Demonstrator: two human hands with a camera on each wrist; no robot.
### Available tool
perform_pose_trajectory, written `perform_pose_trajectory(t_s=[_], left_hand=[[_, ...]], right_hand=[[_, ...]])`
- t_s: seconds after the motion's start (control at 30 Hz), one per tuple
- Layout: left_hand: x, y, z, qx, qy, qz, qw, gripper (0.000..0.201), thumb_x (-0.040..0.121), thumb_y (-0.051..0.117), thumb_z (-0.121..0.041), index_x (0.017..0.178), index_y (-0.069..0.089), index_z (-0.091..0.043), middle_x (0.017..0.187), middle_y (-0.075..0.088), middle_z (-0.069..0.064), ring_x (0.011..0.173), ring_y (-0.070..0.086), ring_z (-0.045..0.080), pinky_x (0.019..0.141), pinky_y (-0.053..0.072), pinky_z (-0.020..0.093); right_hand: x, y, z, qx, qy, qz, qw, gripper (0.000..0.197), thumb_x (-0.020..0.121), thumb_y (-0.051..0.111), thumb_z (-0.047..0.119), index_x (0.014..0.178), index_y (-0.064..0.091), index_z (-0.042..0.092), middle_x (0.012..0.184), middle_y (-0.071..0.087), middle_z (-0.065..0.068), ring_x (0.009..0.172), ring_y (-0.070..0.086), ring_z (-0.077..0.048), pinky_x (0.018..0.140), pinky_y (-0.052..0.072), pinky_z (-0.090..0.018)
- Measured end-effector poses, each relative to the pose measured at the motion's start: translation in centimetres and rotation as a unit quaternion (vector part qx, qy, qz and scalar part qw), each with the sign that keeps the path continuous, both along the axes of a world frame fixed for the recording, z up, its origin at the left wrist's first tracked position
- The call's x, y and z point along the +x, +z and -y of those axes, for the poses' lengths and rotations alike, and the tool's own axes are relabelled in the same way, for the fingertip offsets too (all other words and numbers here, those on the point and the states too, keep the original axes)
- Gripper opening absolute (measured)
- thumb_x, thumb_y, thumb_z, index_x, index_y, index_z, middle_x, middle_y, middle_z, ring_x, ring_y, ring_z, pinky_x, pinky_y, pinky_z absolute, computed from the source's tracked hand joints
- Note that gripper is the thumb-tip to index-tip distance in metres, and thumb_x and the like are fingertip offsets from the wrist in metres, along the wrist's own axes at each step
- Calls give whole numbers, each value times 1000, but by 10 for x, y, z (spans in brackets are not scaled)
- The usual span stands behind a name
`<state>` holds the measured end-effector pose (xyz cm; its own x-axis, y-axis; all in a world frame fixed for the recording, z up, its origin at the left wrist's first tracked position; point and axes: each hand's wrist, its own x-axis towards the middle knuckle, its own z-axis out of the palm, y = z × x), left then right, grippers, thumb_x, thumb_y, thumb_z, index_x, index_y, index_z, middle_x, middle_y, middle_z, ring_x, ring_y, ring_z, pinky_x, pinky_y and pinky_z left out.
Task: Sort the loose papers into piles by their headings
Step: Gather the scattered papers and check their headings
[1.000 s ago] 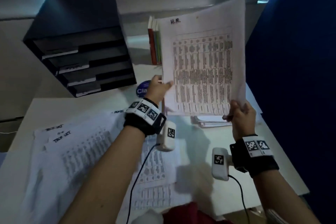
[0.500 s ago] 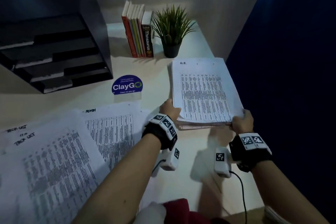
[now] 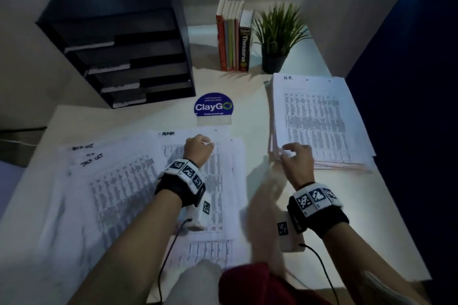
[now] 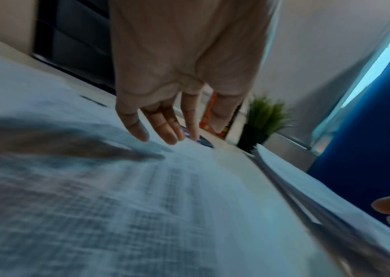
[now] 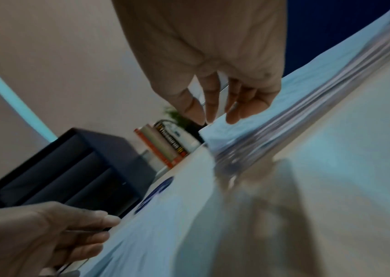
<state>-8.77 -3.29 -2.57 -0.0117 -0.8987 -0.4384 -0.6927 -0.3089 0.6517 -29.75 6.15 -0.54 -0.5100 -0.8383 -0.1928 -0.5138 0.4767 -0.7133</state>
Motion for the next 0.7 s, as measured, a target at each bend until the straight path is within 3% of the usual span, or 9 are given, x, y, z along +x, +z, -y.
perform_pose_trajectory(t_s=[0.07,0.1,0.17,0.23,0.33,0.43,0.5,0.57,0.7], left_hand=[[49,-3,0,-5,48,37,998,24,88,54,-19,107,62,-7,121,56,18,108,55,33,95,45,35],[73,-5,-1,-1,74,60,995,25,87,54,-19,107,62,-7,122,55,19,109,54,34,96,45,36],[123,-6,-5,18,124,114,986,35,86,54,-22,118,57,-7,130,46,22,116,48,38,101,41,39],[168,-4,-16,62,175,162,969,55,88,55,-29,134,40,-4,140,29,22,126,35,40,105,35,44],[226,-3,-37,140,237,237,932,93,80,58,-58,141,23,3,148,18,23,135,22,39,109,24,47],[257,-17,-47,176,232,275,916,119,61,50,-83,138,30,6,147,22,25,135,21,40,109,20,49],[257,-18,-48,161,226,267,923,125,56,54,-83,138,27,7,146,21,27,134,21,41,108,21,50],[248,-15,-45,164,208,246,932,125,61,61,-75,143,12,5,150,10,26,138,14,41,110,18,52],[228,-13,-39,163,140,230,949,114,68,65,-65,144,12,1,151,1,26,138,12,46,111,18,56]], right_hand=[[34,-6,6,20,63,5,998,26,85,55,5,110,63,1,118,54,-19,107,54,-31,81,34,-23],[50,-10,7,36,78,3,996,28,84,56,7,111,62,1,118,56,-18,109,53,-32,85,36,-25],[79,-16,9,102,59,-21,993,37,84,57,16,118,56,2,126,48,-19,119,43,-34,95,36,-35],[100,-18,7,199,5,-52,979,54,83,62,32,124,45,1,133,34,-19,124,32,-35,97,33,-44],[123,-19,3,235,-43,-75,968,84,69,74,50,125,37,-2,132,31,-19,124,28,-34,97,32,-48],[147,-19,5,248,-52,-96,963,97,58,82,49,124,35,-4,129,31,-19,122,29,-34,95,33,-48],[163,-22,12,262,-52,-95,959,95,57,84,43,124,36,-4,128,31,-17,120,31,-35,94,37,-47],[178,-23,19,265,-59,-72,960,85,62,83,34,124,39,-3,127,30,-16,116,37,-36,94,42,-45],[195,-26,28,202,-9,-7,979,42,80,66,14,113,50,-5,120,51,-20,105,54,-37,86,46,-37]])
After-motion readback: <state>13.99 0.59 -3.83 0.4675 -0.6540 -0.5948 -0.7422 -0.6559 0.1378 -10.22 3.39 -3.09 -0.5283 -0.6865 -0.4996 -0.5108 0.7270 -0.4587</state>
